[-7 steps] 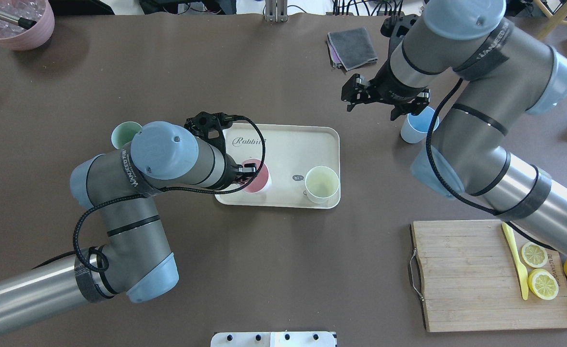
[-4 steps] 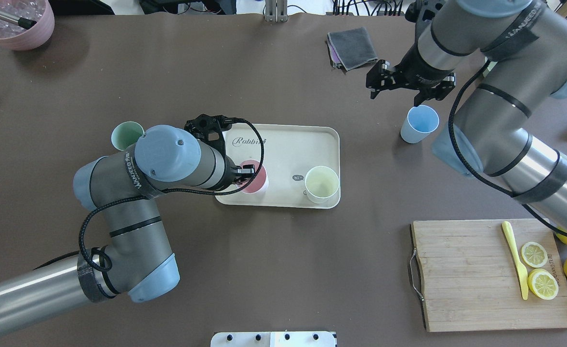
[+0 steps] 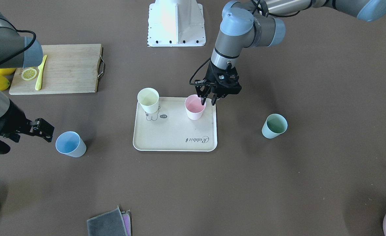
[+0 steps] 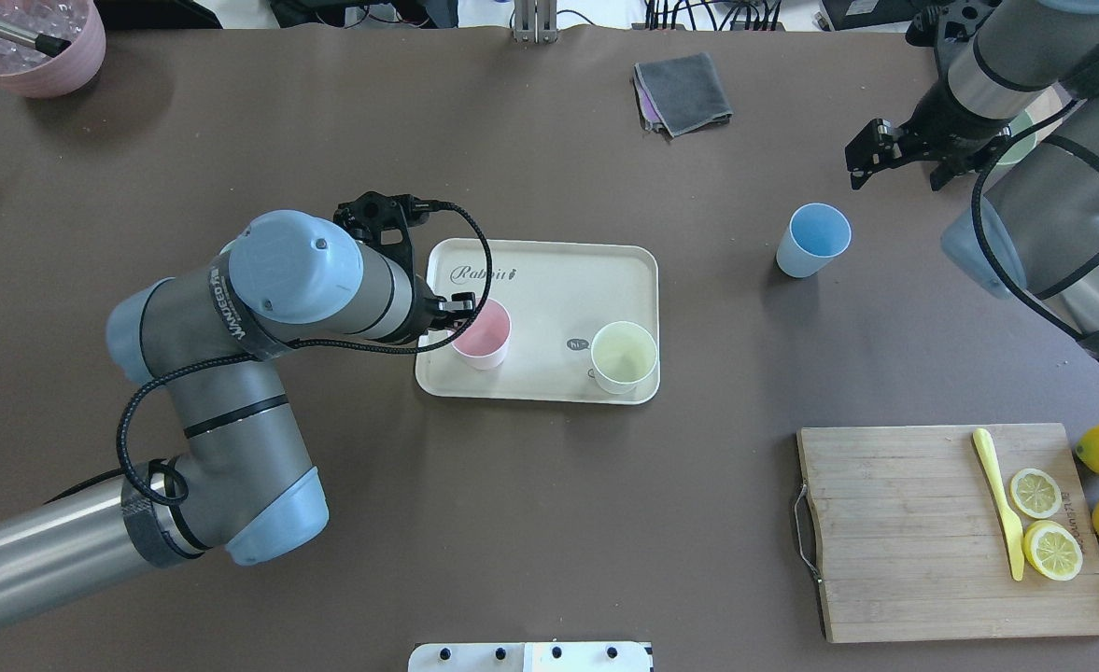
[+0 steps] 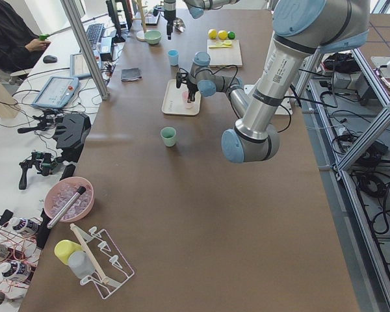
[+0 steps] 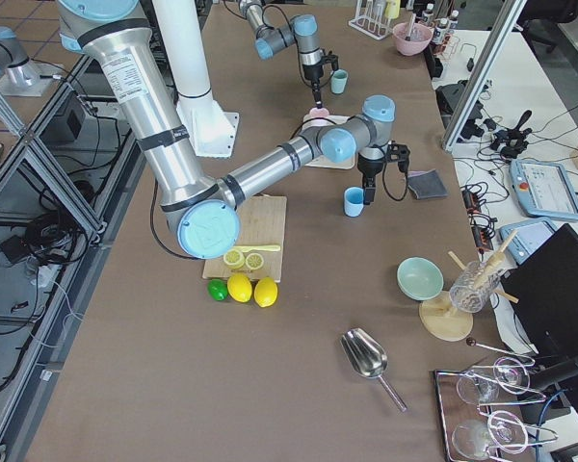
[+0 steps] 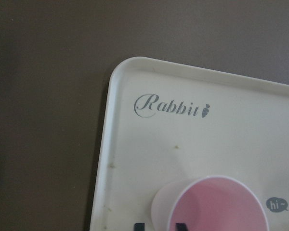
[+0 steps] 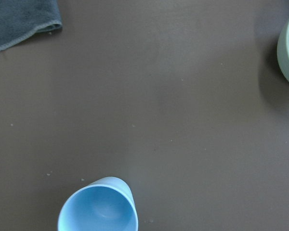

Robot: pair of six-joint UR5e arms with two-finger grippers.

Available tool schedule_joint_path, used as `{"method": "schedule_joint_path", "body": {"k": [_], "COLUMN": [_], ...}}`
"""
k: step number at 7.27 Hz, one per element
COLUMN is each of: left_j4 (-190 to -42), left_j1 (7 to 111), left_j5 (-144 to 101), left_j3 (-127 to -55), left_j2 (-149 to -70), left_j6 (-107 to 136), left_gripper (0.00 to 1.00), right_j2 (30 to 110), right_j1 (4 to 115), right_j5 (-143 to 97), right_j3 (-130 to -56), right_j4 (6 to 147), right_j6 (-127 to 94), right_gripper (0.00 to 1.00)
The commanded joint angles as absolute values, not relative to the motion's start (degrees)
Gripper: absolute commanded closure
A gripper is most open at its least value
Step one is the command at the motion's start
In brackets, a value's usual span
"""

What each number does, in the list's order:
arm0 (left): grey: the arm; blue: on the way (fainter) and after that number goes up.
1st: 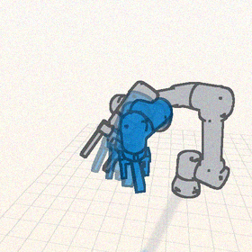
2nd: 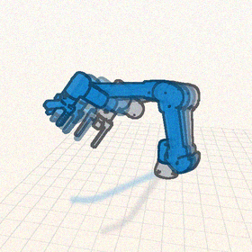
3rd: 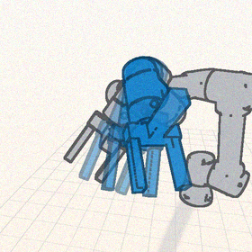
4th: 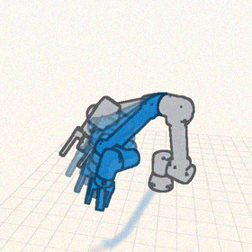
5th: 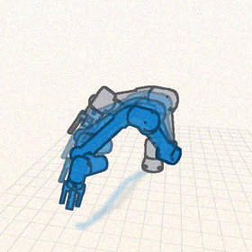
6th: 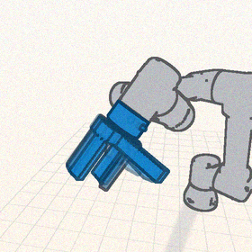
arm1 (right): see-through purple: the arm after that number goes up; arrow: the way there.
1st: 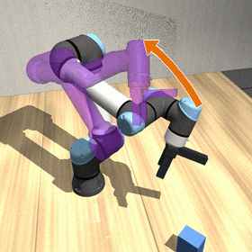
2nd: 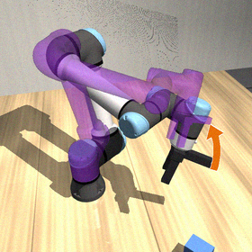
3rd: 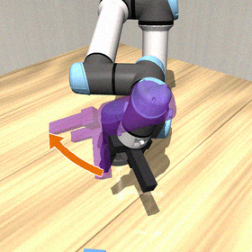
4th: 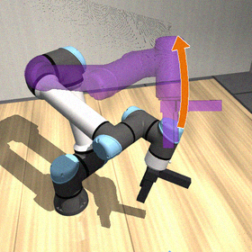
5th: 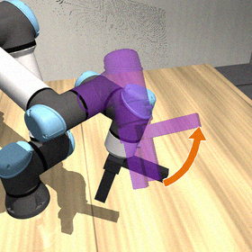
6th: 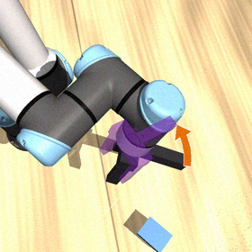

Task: Place all cups on tray

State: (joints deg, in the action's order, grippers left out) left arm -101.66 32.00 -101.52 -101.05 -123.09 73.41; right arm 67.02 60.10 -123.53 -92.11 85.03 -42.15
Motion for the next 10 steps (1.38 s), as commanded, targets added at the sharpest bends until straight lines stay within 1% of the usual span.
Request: {"method": "schedule_joint_path", "body": {"k": [1,5,6,7,8,9,10], "left_j4": [-95.36,-95.01,-95.1,-95.1,-95.01,-95.79,-96.84], "left_j1": [36.98,45.06,47.87,50.16,53.06,54.04,54.14], "left_j5": [-105.36,-112.21,-114.76,-116.26,-117.41,-117.16,-116.98], "left_j3": [-105.64,-105.64,-105.64,-105.56,-104.86,-100.85,-99.07], "left_j2": [-122.61,-121.56,-120.25,-118.93,-118.31,-118.21,-117.43], "left_j6": [67.26,59.09,56.02,52.77,49.78,46.18,44.14], "left_gripper": [0.02,0.02,0.02,0.02,0.02,0.02,0.02], "right_j2": [68.91,68.82,68.64,68.47,67.25,67.15,67.06], "right_j1": [58.46,52.13,51.6,50.9,50.71,50.8,51.76], "right_j5": [-123.4,-119.28,-118.66,-118.39,-118.21,-118.3,-118.91], "right_j3": [-88.16,-87.28,-87.36,-87.54,-87.28,-87.97,-89.89], "right_j4": [74.9,74.62,74.62,74.53,76.53,76.81,77.25], "right_j6": [-45.42,-49.04,-49.74,-49.75,-51.05,-51.67,-51.77], "right_gripper": [0.0,0.01,0.77,1.0,1.0,1.0,1.0]}}
